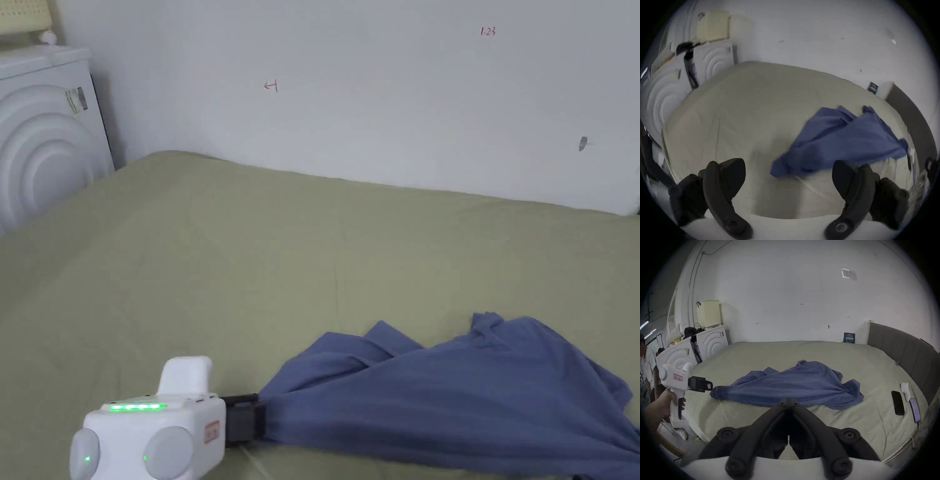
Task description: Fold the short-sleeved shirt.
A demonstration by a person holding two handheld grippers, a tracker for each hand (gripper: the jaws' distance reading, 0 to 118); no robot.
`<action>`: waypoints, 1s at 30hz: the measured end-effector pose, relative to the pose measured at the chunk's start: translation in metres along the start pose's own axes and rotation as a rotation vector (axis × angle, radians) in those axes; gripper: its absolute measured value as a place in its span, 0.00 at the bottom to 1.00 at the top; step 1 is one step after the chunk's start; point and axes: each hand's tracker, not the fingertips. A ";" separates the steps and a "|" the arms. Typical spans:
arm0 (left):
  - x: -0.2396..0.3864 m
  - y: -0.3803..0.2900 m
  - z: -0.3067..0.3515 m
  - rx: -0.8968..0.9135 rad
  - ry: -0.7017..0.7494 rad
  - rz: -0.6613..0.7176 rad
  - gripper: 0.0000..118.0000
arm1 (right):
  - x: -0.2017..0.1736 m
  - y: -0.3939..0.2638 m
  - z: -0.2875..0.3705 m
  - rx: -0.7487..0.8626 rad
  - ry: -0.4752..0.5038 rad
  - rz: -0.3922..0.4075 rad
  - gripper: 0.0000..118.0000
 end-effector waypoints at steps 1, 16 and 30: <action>-0.003 0.003 -0.012 -0.013 0.010 0.021 0.94 | 0.003 0.002 -0.004 -0.011 0.002 -0.005 0.01; 0.042 -0.005 -0.024 0.004 0.059 -0.269 0.02 | 0.076 0.069 -0.123 -0.124 -0.005 0.046 0.04; 0.041 -0.011 -0.035 -0.034 -0.008 -0.252 0.02 | 0.118 0.170 -0.441 -0.614 0.051 0.361 0.78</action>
